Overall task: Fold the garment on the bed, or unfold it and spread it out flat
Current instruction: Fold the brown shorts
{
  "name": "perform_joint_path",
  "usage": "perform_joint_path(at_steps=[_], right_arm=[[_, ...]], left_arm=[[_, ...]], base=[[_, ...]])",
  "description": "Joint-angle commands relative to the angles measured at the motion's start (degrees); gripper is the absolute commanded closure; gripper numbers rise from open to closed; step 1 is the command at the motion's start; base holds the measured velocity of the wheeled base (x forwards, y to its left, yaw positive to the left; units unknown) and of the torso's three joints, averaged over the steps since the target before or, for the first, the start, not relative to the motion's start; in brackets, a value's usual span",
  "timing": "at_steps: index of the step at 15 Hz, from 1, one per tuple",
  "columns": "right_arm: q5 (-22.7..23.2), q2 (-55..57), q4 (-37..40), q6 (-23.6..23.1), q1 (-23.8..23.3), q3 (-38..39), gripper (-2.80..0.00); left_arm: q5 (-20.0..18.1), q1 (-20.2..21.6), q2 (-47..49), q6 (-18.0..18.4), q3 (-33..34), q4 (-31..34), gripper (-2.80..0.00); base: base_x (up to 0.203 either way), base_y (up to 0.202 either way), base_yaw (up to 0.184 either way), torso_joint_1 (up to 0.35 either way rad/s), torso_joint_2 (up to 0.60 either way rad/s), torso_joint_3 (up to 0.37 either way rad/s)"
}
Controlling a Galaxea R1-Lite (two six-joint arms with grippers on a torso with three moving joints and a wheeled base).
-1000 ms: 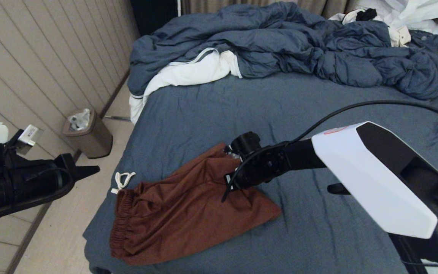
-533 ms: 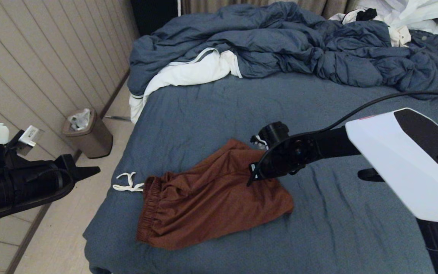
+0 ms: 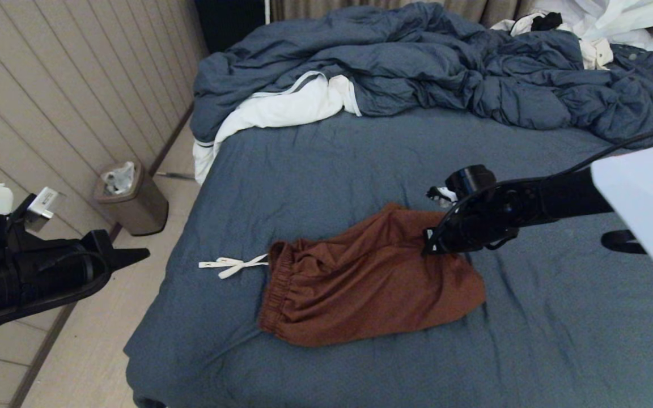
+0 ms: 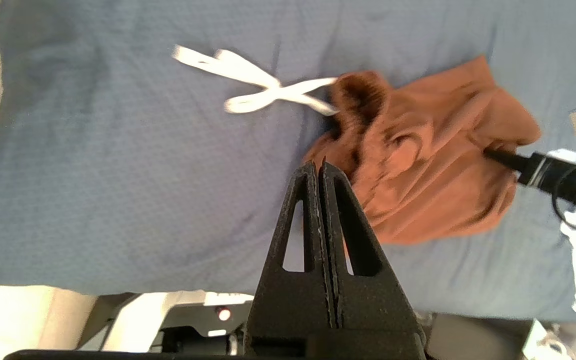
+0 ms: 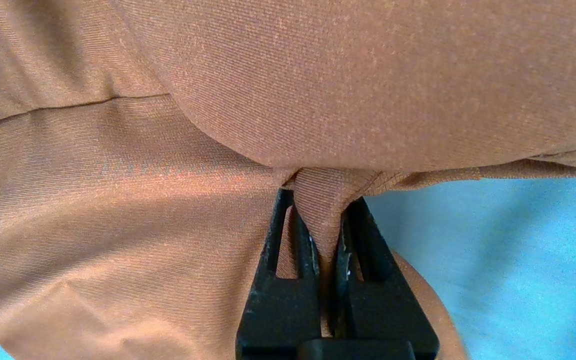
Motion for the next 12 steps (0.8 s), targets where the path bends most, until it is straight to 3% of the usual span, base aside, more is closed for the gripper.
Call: perform_joint_path(at_steps=[1,5,12], right_arm=[[0.09,-2.96,0.15,-1.1,-2.27,0.11,0.0],[0.34,-7.29,3.67,-1.46,0.26,-1.44,0.0],[0.77,-7.97,17.52,-0.77,18.38,-15.01,0.0]], left_arm=[[-0.66,0.0,-0.38,-0.19,0.06,-0.14,0.0],[-0.66,0.0,-0.73,-0.19,0.32,-0.14,0.0],[-0.66,0.0,-1.26,-0.1,0.42,-0.14,0.0]], base=[[0.0,0.0,0.0,0.0,0.0,0.0],[0.0,0.0,0.0,0.0,0.0,0.0],[0.0,0.0,0.0,0.0,0.0,0.0]])
